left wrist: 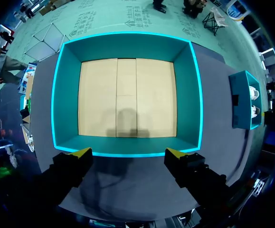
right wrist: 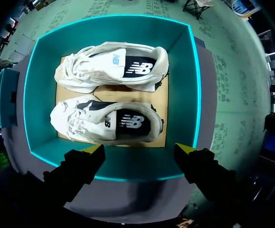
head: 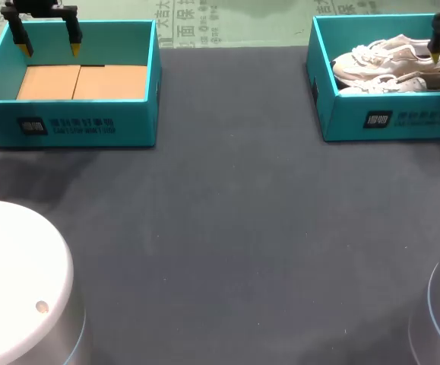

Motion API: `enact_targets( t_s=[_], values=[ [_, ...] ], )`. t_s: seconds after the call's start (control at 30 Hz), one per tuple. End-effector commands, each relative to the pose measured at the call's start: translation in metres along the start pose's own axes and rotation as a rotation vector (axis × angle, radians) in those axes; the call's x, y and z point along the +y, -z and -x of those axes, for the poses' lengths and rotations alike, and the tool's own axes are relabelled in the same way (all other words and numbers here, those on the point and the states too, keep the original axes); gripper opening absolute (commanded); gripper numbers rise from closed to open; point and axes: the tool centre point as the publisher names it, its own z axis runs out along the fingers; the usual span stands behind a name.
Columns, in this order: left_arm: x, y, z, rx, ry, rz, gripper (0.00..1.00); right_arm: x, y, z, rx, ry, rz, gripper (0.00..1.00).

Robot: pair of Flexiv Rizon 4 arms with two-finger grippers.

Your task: Take the shoe out of the shoebox, open the shoe tongue, remove and reinsert the insole, then place the shoe into the shoebox

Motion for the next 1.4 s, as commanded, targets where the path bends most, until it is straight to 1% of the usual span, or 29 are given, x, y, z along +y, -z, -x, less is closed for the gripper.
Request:
enact_targets(
  t_s=[0.03,0.1,0.2,0.23,0.3,0.37,0.4,0.43,0.53,0.83,0.93,1.07,1.3,1.33,1.4],
  values=[
    [0.000,0.000,0.000,0.000,0.000,0.000,1.00,0.002,-0.010,0.003,0.009,-0.001,-0.002,1.00],
    [0.000,0.000,0.000,0.000,0.000,0.000,1.00,0.002,-0.014,0.005,0.012,-0.003,-0.004,0.98],
    [0.000,0.000,0.000,0.000,0.000,0.000,1.00,0.003,-0.020,0.005,0.013,-0.002,-0.008,0.98],
    [0.000,0.000,0.000,0.000,0.000,0.000,1.00,0.003,-0.022,0.005,0.013,0.000,-0.008,0.96],
    [0.000,0.000,0.000,0.000,0.000,0.000,1.00,0.004,-0.026,0.005,0.010,0.000,-0.009,0.88],
    [0.000,0.000,0.000,0.000,0.000,0.000,1.00,0.004,-0.031,0.006,0.009,0.000,-0.009,0.84],
    [0.000,0.000,0.000,0.000,0.000,0.000,1.00,0.004,-0.033,0.006,0.009,0.000,-0.009,0.78],
    [0.000,0.000,0.000,0.000,0.000,0.000,1.00,0.005,-0.034,0.006,0.009,0.001,-0.008,0.78],
    [0.000,0.000,0.000,0.000,0.000,0.000,1.00,0.005,-0.039,0.008,0.012,0.002,-0.008,0.82],
    [0.000,0.000,0.000,0.000,0.000,0.000,1.00,0.007,-0.050,0.014,0.016,0.000,0.004,0.75],
    [0.000,0.000,0.000,0.000,0.000,0.000,1.00,0.009,-0.054,0.018,0.014,-0.001,0.007,0.77],
    [0.000,0.000,0.000,0.000,0.000,0.000,1.00,0.011,-0.062,0.021,0.006,0.000,0.007,0.76],
    [0.000,0.000,0.000,0.000,0.000,0.000,1.00,0.013,-0.075,0.025,-0.005,0.001,0.019,0.76],
    [0.000,0.000,0.000,0.000,0.000,0.000,1.00,0.014,-0.077,0.026,-0.007,-0.002,0.024,0.74],
    [0.000,0.000,0.000,0.000,0.000,0.000,1.00,0.015,-0.079,0.028,-0.006,-0.002,0.027,0.73]
  ],
)
